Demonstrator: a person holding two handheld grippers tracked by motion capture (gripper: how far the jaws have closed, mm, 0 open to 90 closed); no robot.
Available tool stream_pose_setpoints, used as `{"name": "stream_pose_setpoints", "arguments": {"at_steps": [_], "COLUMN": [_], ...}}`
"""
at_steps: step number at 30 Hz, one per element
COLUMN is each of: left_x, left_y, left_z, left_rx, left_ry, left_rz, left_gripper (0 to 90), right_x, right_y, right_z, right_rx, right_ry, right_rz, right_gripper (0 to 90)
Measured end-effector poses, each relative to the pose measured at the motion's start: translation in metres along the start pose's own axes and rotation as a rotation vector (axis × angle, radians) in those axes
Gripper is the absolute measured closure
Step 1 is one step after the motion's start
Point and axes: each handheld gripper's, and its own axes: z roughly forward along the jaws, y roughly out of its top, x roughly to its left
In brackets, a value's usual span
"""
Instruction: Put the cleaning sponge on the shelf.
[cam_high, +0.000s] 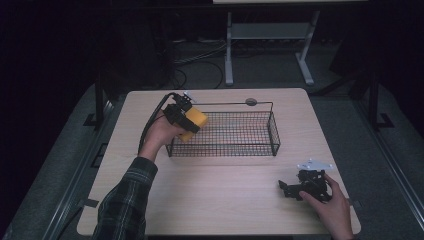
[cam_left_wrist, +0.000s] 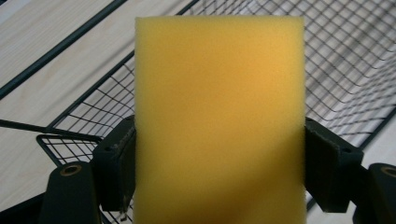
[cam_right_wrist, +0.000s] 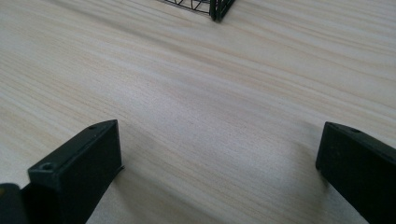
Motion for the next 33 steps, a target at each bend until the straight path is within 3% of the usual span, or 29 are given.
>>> {"name": "stream_pose_setpoints", "arguments": {"at_steps": [12, 33], "left_x": [0.005, 0.007], "left_y": [0.001, -0.012], "left_z": [0.019, 0.049], "left_rx": [0.021, 0.077], "left_ry": [0.001, -0.007], "left_rz": [-0.014, -0.049], "left_gripper": [23.4, 23.4], "right_x": [0.0, 0.0], "right_y": [0.0, 0.0], "right_z": [0.0, 0.0], "right_rx": [0.0, 0.0], "right_ry": [0.0, 0.0], "right_rz": [0.001, 0.001], "right_gripper": [0.0, 0.0]}}
